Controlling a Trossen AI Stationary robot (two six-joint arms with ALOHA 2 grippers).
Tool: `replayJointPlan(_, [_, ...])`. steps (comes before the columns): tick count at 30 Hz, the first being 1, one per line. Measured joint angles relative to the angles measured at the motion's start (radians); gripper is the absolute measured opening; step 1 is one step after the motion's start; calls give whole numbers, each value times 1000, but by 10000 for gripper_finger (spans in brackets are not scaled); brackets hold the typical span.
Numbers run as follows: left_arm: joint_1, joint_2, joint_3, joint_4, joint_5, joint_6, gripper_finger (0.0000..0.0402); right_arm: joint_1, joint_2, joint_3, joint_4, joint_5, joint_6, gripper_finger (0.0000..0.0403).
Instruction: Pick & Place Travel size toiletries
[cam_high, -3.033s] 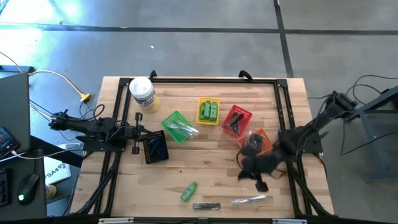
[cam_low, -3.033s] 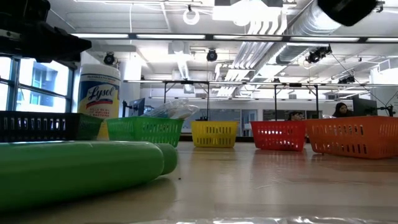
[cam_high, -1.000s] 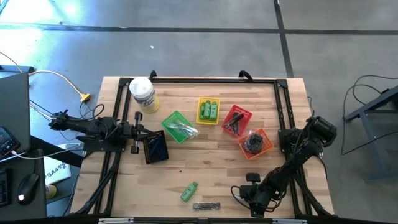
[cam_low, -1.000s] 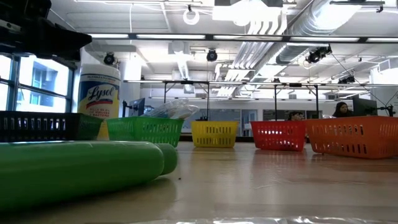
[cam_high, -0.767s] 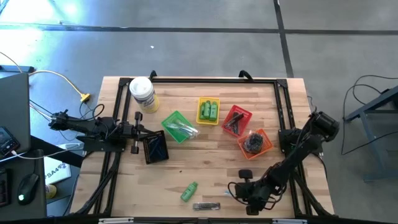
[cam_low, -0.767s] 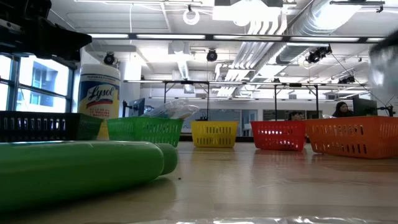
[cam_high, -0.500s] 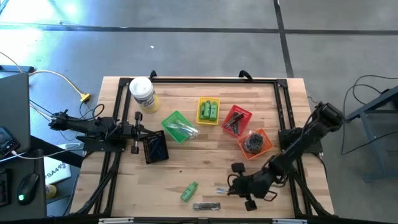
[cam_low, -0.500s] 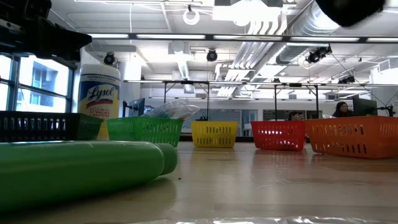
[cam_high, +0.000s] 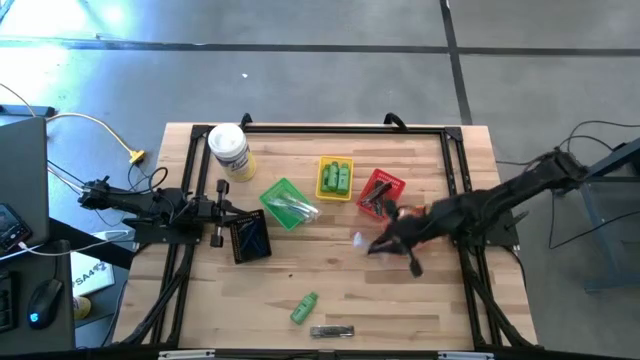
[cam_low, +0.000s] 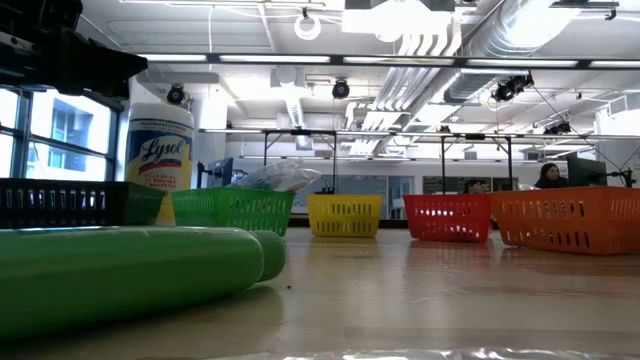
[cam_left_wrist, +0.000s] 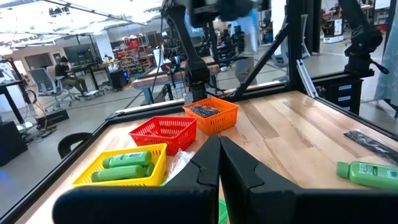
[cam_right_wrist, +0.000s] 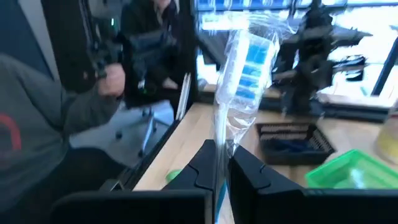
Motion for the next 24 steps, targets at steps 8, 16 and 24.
replayJointPlan(8, [0, 0, 0, -4, 0, 0, 0, -119, -296, -216, 40, -17, -13, 19])
replayJointPlan(16, [0, 0, 0, -4, 0, 19, 0, -195, -595, -430, 45, 3, 11, 14])
replayJointPlan(24, [0, 0, 0, -3, -1, 22, 0, -237, -832, -572, 26, 0, 60, 13])
